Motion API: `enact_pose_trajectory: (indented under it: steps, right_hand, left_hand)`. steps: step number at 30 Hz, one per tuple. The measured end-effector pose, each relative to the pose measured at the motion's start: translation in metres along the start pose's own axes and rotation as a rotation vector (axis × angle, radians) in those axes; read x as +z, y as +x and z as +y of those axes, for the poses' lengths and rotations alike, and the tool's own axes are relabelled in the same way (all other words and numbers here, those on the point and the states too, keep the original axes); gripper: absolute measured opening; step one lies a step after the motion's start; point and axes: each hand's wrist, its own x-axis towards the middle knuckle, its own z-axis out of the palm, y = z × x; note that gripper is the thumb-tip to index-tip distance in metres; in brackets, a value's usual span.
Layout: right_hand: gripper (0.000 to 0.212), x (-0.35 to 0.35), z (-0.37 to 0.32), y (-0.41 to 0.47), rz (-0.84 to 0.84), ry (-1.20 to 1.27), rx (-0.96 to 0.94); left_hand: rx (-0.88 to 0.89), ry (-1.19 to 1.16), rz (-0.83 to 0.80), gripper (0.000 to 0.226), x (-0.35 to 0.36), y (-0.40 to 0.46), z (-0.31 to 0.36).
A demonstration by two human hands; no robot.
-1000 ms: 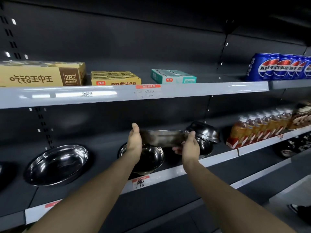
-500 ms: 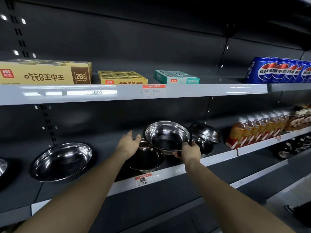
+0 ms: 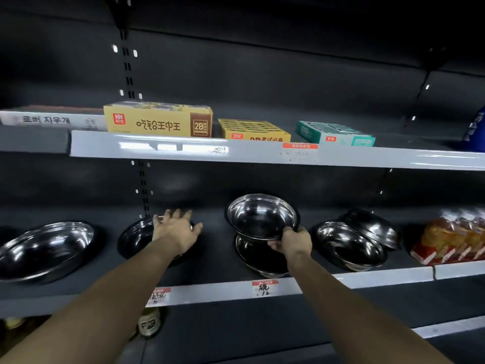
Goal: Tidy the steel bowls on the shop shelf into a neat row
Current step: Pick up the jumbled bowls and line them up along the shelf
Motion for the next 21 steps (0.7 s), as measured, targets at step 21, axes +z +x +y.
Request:
enact_pose_trajectory:
  steps: [21]
  right_hand:
    - [0.030, 0.172, 0.035, -0.064, -0.410, -0.110, 0.069]
  left_hand:
    - [-0.318, -0.081, 0.024, 0.060, -0.028, -0.070, -0.154]
